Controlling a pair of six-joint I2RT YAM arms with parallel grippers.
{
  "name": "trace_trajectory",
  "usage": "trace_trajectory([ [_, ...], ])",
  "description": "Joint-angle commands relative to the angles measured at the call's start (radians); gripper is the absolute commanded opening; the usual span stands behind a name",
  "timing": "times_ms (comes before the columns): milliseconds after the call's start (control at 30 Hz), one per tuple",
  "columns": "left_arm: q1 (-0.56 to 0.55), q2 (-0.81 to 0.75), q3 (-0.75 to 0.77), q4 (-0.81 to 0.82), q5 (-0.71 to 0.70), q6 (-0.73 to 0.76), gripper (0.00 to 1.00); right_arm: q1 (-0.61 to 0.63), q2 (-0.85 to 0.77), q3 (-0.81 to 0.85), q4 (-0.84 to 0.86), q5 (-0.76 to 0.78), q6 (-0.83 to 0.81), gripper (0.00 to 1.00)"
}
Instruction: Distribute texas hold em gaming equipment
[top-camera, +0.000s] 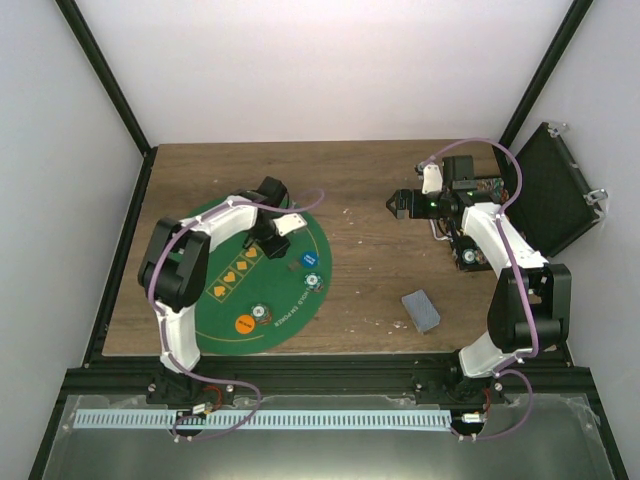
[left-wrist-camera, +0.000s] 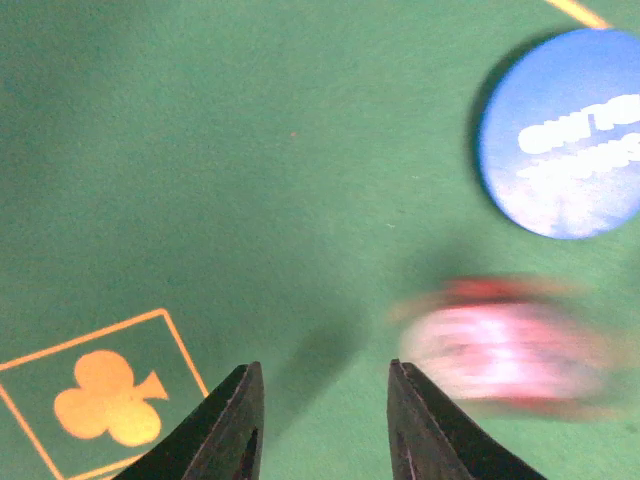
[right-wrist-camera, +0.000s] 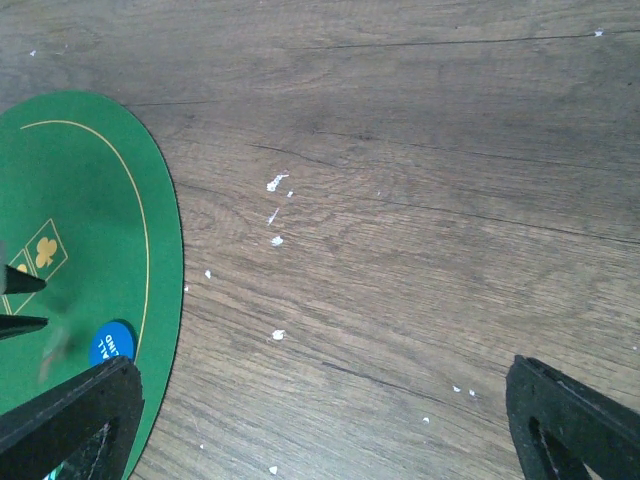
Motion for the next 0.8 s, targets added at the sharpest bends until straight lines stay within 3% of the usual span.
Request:
trace_trajectory([
  [0, -0.004, -0.093, -0.037, -0.053, 0.061, 0.053, 0.24, 0.001, -0.01, 0.01, -0.009, 0.002, -0.008, 1.0],
  [233, -0.004, -0.165, -0.116, -0.079, 0.112, 0.077, 0.25, 0.001, -0.001, 0.015, -0.011, -0.006, -0.005, 1.0],
  [533, -0.005, -0.177, -0.112, -0.089, 0.19, 0.068, 0.3, 0.002, -0.009, 0.001, -0.027, -0.056, 0.01, 1.0],
  [600, -0.009, -0.198, -0.132, -0.1, 0.237, 0.104, 0.36, 0.008, -0.006, -0.001, -0.037, -0.103, 0.021, 1.0],
  [667, -0.019, -0.232, -0.174, -0.096, 0.277, 0.142, 0.49, 0.031, -0.008, -0.006, -0.06, -0.116, 0.035, 1.0],
  [767, -0.037, -0.285, -0.26, -0.039, 0.273, 0.169, 0.66, 0.133, -0.018, -0.026, -0.122, -0.029, 0.051, 0.99],
])
